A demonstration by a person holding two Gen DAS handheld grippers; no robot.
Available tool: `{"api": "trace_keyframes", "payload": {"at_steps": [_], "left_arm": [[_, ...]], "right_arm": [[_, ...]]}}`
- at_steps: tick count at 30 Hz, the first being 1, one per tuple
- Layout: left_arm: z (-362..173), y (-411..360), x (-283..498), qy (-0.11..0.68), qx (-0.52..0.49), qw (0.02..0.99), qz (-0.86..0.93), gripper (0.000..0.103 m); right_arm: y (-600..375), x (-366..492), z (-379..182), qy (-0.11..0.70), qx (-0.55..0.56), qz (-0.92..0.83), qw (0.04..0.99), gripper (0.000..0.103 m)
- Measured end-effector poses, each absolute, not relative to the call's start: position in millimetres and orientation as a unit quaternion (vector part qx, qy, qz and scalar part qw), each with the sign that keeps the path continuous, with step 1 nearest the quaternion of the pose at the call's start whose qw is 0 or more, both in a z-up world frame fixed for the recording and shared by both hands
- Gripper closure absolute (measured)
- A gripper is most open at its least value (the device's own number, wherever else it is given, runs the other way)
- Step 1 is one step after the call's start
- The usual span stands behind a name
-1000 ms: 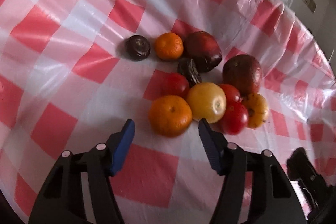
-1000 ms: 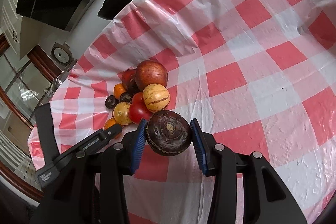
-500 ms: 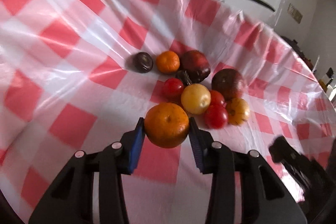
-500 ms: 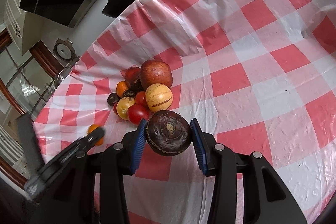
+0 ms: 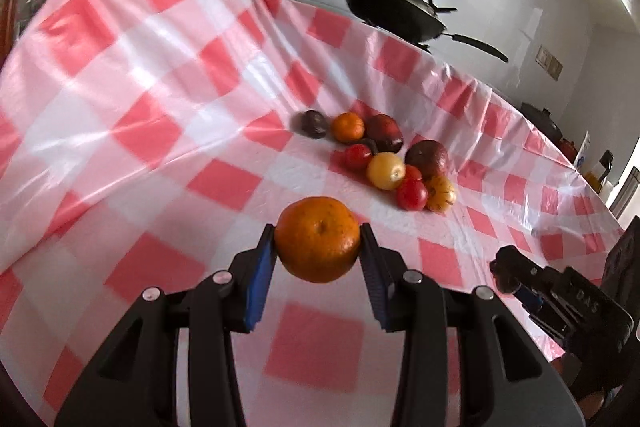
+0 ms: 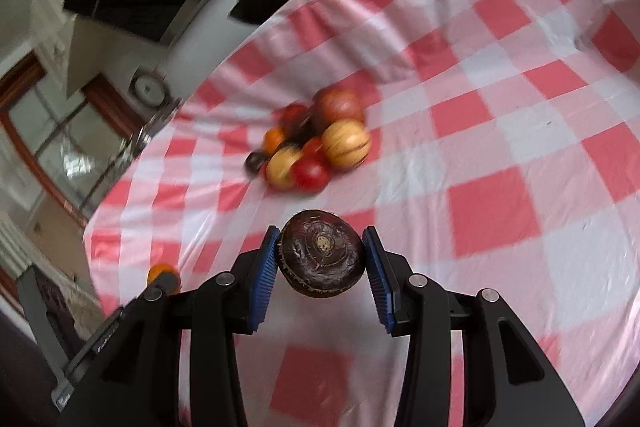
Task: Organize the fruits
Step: 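Carry both fruits to the white box and open both tools to drop them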
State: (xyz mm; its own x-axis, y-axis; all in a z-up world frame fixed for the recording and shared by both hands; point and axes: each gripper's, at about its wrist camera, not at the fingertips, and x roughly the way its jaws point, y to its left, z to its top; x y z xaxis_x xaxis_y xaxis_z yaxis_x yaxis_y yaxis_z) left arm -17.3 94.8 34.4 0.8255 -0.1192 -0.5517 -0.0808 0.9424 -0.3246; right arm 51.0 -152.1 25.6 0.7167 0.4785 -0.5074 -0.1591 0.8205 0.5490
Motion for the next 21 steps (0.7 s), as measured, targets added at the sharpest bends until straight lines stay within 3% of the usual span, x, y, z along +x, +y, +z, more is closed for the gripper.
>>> {"api": "trace_keyframes", "payload": {"at_steps": [8,21], "left_arm": [[34.6,133.5,-57.2,0.289,-0.22,0.932,-0.001,0.062],[61.9,181.5,-178.7,0.269,-0.193,0.943,0.032,0.061]], "right_arm": [[-111.3,11.9,24.0,0.354,0.23,0.257,0.87,0.061],[-51.5,-45.7,26.9,0.372,0.17,0.343,0.846,0.061]]}}
